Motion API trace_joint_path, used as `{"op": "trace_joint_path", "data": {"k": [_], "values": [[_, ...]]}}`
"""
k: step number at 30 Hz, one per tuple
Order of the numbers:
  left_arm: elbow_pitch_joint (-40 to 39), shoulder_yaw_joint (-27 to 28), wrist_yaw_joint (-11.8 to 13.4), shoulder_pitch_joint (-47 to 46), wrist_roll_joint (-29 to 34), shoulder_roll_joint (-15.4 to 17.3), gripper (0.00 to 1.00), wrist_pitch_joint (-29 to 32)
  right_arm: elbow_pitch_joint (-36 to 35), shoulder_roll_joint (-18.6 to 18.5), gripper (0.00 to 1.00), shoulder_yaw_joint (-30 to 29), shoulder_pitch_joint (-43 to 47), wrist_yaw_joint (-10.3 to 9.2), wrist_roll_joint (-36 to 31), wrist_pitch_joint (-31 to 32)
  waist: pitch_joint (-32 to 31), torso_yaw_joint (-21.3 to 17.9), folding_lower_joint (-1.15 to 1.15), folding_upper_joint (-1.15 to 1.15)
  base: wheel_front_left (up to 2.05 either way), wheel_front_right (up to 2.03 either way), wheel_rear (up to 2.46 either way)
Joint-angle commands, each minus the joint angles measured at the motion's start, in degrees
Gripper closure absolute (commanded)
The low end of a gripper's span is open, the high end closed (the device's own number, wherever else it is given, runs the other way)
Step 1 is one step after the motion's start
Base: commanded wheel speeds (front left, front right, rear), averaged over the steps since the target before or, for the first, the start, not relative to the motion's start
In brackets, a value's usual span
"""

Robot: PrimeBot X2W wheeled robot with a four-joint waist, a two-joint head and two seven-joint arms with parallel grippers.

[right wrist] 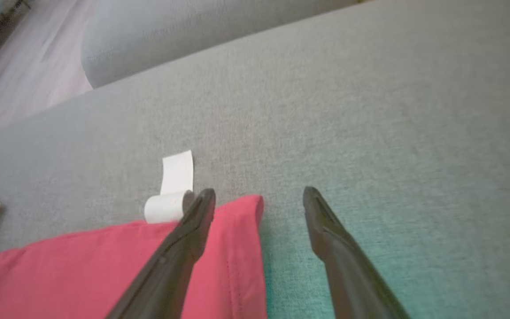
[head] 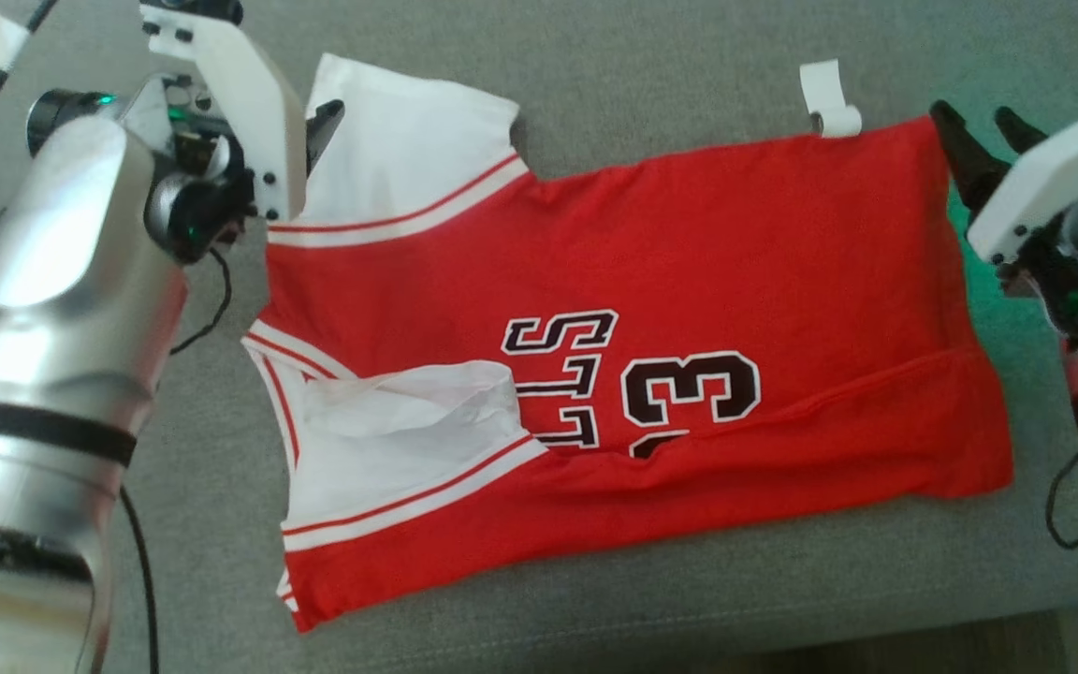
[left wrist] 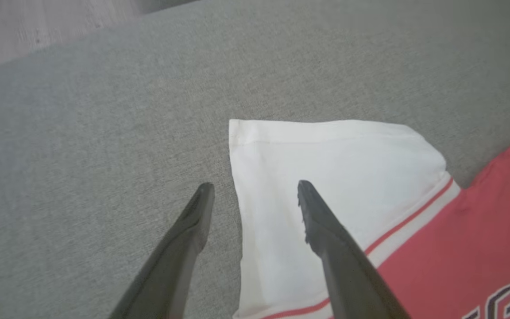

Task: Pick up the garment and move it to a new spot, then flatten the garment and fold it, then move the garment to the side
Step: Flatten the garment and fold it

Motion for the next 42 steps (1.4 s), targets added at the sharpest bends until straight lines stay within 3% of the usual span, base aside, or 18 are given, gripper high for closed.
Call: {"op": "trace_joint_path", "data": {"k": [1, 17, 18, 20, 21, 22, 23, 24, 32, 42], "values": [[0.20, 1.28, -0.32, -4.30, -0.29, 1.74, 0.00, 0.38, -0.13, -0.90, 0.00, 2.35, -1.83, 0.39, 0.63, 0.92, 2.32, -0.81, -0.02, 0.00, 0.00, 0.00, 0.00], [14.13, -1.56, -1.06, -13.18, -1.30, 0.39, 0.00, -0.56, 3.60, -1.52, 0.00, 17.24, -6.63, 0.39, 10.45, 0.27, 6.72, -4.33, -0.02, 0.00, 0.00, 0.00, 0.00], [14.42, -2.00, -1.09, -13.31, -1.49, 0.20, 0.08, -0.34, 3.59, -1.81, 0.00, 18.14, -6.68, 0.39, 10.98, 0.08, 6.69, -4.35, -0.02, 0.00, 0.00, 0.00, 0.00], [14.55, -2.87, -1.11, -13.33, -2.20, -0.15, 0.58, -0.15, 3.46, -2.24, 0.05, 19.69, -6.74, 0.39, 12.15, -0.75, 6.51, -4.33, -0.02, 0.00, 0.00, 0.00, 0.00], [14.53, -3.30, -1.11, -13.30, -2.65, -0.24, 0.82, -0.05, 3.37, -2.54, 0.24, 20.47, -6.81, 0.39, 12.53, -1.42, 6.41, -4.28, -0.02, 0.00, 0.00, 0.00, 0.00], [14.46, -3.73, -1.12, -13.33, -2.96, -0.18, 1.00, -0.17, 3.41, -2.87, 0.58, 21.14, -6.96, 0.39, 12.75, -2.24, 6.33, -4.21, -0.02, 0.00, 0.00, 0.00, 0.00], [14.46, -4.02, -1.12, -13.49, -3.12, 0.06, 1.00, -0.67, 3.50, -3.16, 0.85, 21.65, -7.19, 0.39, 12.99, -3.27, 6.25, -4.13, -0.02, 0.00, 0.00, 0.00, 0.00], [14.55, -4.16, -1.12, -13.76, -3.12, 0.40, 1.00, -1.56, 3.62, -3.38, 1.00, 21.91, -7.49, 0.39, 13.26, -4.66, 6.17, -4.02, -0.02, 0.00, 0.00, 0.00, 0.00], [17.94, -4.44, -0.94, -15.19, -2.16, 2.03, 1.00, -8.54, 8.61, -3.78, 1.00, 22.35, -9.30, 0.39, 13.17, -16.39, 3.98, -2.61, -0.02, 0.00, 0.00, 0.00, 0.00], [19.87, -4.61, -1.07, -14.63, -3.42, 0.90, 1.00, -13.80, 11.75, -3.51, 1.00, 24.72, -9.58, 0.39, 13.02, -26.18, 0.38, -0.50, -0.02, 0.00, 0.00, 0.00, 0.00]]}}
